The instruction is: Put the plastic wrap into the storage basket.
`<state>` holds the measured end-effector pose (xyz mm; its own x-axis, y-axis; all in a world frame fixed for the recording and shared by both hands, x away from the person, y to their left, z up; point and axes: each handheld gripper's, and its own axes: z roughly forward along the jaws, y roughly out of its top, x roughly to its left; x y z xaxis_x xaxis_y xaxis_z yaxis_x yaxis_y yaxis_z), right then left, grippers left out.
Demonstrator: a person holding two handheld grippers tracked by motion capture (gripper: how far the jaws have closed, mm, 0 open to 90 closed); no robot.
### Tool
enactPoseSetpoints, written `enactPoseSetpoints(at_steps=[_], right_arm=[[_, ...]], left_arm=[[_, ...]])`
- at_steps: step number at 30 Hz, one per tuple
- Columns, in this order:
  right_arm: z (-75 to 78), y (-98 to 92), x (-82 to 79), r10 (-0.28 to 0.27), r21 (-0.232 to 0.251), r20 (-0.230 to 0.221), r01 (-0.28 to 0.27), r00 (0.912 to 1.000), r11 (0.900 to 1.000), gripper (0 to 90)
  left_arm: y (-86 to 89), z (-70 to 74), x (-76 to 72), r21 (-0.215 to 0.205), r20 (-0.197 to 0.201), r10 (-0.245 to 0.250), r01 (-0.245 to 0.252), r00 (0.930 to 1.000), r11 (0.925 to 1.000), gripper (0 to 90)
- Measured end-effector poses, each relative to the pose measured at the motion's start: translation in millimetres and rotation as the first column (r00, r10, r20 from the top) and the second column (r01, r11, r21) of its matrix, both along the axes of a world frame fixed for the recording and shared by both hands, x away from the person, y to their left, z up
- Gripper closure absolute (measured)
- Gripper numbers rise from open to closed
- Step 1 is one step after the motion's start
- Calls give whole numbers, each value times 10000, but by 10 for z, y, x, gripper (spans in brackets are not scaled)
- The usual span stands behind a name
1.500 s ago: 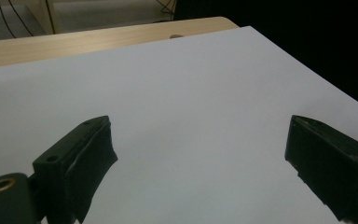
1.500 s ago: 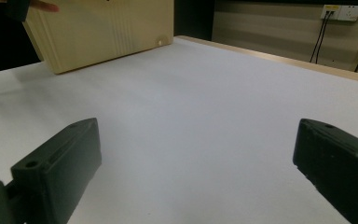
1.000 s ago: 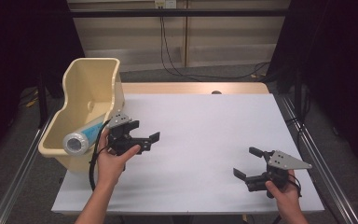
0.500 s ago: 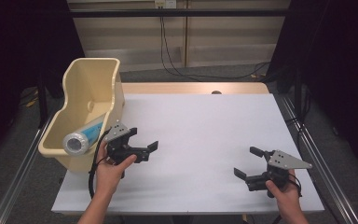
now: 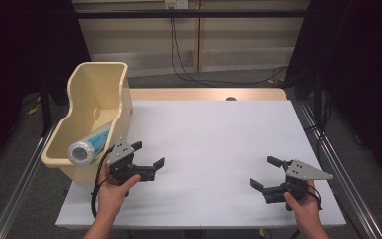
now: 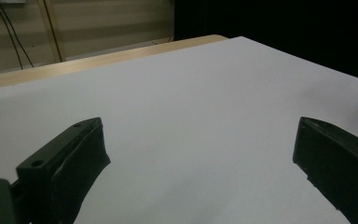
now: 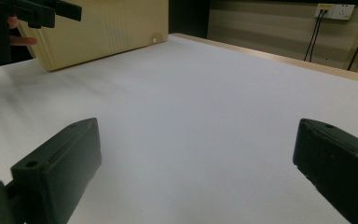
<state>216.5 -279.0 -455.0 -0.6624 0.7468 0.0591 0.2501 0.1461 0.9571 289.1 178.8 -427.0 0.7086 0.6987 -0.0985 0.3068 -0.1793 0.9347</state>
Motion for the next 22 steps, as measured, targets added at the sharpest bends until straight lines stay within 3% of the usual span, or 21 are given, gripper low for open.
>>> enactPoseSetpoints(at_steps=[5, 13, 18, 22], right_arm=[[-6, 7, 6, 24, -53, 6, -24, 10000, 10000, 8], [-6, -9, 8, 13, -53, -14, -13, 10000, 10000, 8], [-8, -6, 12, 6, -44, 4, -6, 10000, 10000, 8], [-9, -7, 17, 14, -38, 7, -14, 10000, 10000, 8]], left_arm=[[-4, -56, -46, 213, 18, -115, 114, 9999, 9997, 27], [41, -88, -97, -32, 239, -329, 330, 9992, 9995, 27], [59, -110, -141, 67, 495, -433, 430, 9978, 9991, 27], [78, -94, -160, 50, 477, -387, 385, 9981, 9992, 27]])
